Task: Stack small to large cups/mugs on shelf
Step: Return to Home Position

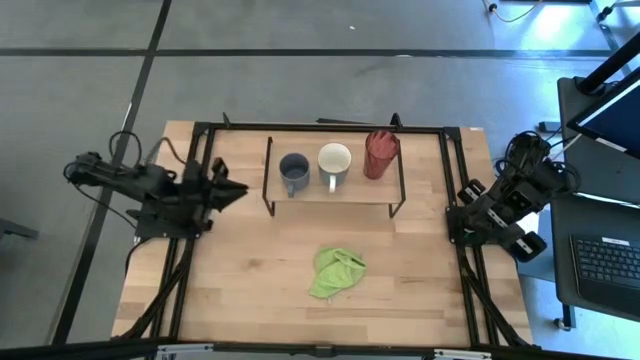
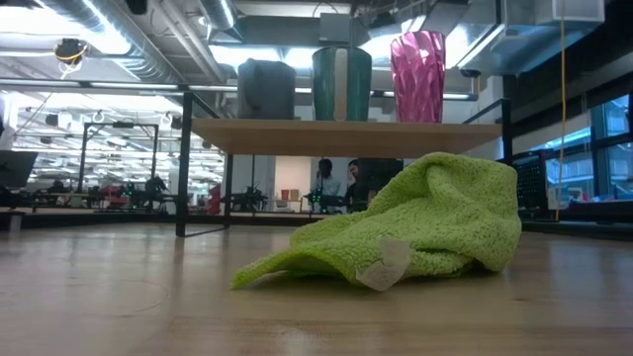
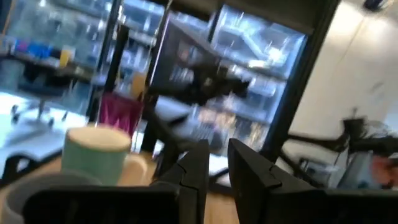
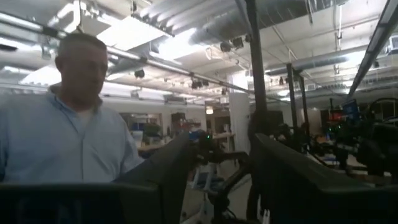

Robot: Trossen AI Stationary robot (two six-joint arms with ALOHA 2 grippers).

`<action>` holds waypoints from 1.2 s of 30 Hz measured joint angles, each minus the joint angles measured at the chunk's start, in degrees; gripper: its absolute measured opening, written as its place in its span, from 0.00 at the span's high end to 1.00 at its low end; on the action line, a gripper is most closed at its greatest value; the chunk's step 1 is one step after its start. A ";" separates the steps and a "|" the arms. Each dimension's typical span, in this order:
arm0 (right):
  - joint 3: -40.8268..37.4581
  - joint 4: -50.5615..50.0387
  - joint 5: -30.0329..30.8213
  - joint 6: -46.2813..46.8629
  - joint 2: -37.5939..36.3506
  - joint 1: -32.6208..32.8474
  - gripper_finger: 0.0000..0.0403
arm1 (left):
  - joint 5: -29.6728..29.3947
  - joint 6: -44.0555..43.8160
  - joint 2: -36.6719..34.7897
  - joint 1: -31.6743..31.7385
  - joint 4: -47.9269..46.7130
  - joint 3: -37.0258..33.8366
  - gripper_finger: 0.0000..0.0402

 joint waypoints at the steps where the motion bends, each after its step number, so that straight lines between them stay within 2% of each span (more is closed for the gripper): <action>1: 0.00 -1.22 0.00 -0.28 -0.39 0.00 0.55 | 0.06 0.97 -1.87 -0.13 0.86 -0.79 0.86; 6: -1.52 -5.24 -0.10 -0.15 -4.08 0.00 0.55 | 10.79 5.42 -14.15 -0.11 10.98 -10.39 0.86; 9: -5.98 -2.74 -1.70 -1.87 -7.58 0.00 0.55 | 11.48 5.97 -21.42 -0.10 15.58 -18.20 0.86; 12: -12.64 4.38 -0.91 -3.27 -11.21 0.00 0.55 | 12.12 7.32 -26.21 -0.09 24.26 -24.94 0.86; 14: -17.51 10.62 -1.35 -5.42 -13.43 -0.01 0.55 | 15.01 8.39 -27.22 -0.09 30.26 -28.61 0.86; 18: -26.66 22.51 -1.29 -8.25 -16.93 -0.02 0.55 | 16.74 9.32 -27.08 0.59 30.84 -28.39 0.86; 20: -30.21 24.70 -0.83 -9.91 -18.08 -0.03 0.55 | 16.31 9.35 -27.09 1.38 27.73 -28.47 0.86; 22: -29.81 20.03 -0.29 -10.27 -18.83 -0.10 0.55 | 16.25 8.19 -27.12 2.21 24.87 -28.47 0.86; 26: -30.23 12.23 2.61 -11.09 -19.19 -0.75 0.55 | 15.00 2.10 -26.95 3.85 12.72 -28.47 0.86; 28: -30.23 5.53 5.34 -9.96 -19.13 -0.96 0.55 | 12.71 -1.56 -26.95 4.67 7.88 -28.47 0.86; 30: -30.23 0.91 5.47 -7.60 -19.17 -1.18 0.55 | 8.75 -4.13 -26.95 5.52 4.54 -28.47 0.86; 36: -30.23 -10.55 5.47 -6.72 -19.18 -1.16 0.55 | 3.41 -2.01 -26.96 7.26 -5.20 -28.47 0.86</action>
